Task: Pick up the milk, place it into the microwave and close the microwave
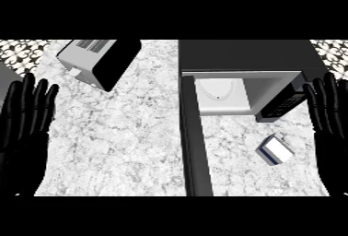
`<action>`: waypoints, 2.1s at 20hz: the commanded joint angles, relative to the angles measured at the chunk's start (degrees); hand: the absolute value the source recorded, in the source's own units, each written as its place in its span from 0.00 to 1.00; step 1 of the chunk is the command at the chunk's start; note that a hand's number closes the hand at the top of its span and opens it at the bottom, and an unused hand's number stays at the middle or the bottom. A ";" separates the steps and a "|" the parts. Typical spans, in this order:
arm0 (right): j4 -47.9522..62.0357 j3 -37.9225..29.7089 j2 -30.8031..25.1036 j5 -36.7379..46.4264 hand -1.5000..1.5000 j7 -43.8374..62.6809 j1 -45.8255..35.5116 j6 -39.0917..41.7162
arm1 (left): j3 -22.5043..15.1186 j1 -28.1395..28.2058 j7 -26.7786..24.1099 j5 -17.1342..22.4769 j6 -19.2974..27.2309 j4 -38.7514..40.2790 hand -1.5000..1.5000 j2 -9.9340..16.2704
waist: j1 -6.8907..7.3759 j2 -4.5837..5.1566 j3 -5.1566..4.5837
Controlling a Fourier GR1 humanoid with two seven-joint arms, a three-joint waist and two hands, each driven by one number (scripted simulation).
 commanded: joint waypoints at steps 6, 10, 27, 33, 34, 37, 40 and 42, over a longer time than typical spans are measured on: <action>5.21 -4.24 -7.88 -12.03 0.00 -7.52 3.65 16.52 | 2.40 -0.43 3.75 -0.25 -0.17 -0.59 0.00 1.80 | 1.59 1.09 1.11; 1.12 -0.44 -7.85 -24.91 0.00 -4.04 13.41 25.20 | 0.26 5.82 6.43 2.95 0.77 -0.50 0.00 -2.10 | 1.12 0.86 1.09; 5.91 -10.87 -2.90 -12.68 0.00 -19.01 22.72 28.56 | -7.39 34.58 -9.08 0.48 -5.58 -11.08 0.00 -3.98 | 2.00 0.78 1.06; 11.95 -11.87 -0.90 -7.33 0.00 -22.54 18.48 25.64 | -5.43 34.37 -9.43 2.73 -5.99 -10.11 0.00 -2.57 | 1.73 0.95 1.05; 15.60 -12.63 -0.98 -5.83 0.00 -24.60 16.75 25.23 | -6.87 32.64 -9.43 1.08 -4.59 -8.22 0.00 -4.09 | 1.70 0.99 1.06; 20.55 -12.81 -0.62 -2.88 0.00 -26.60 14.77 23.65 | -8.24 38.57 -12.62 0.17 -5.81 -10.08 0.00 -3.89 | 2.01 0.94 1.06; 22.32 -12.83 -0.62 -3.21 0.00 -25.20 11.26 22.86 | -8.05 39.16 -14.00 1.04 -6.96 -10.03 0.00 -3.70 | 1.83 0.96 1.05; 27.00 -12.85 -0.05 -0.52 0.00 -27.42 10.29 21.51 | -8.18 38.02 -15.27 -0.48 -6.38 -7.78 0.00 -4.04 | 1.90 0.99 1.06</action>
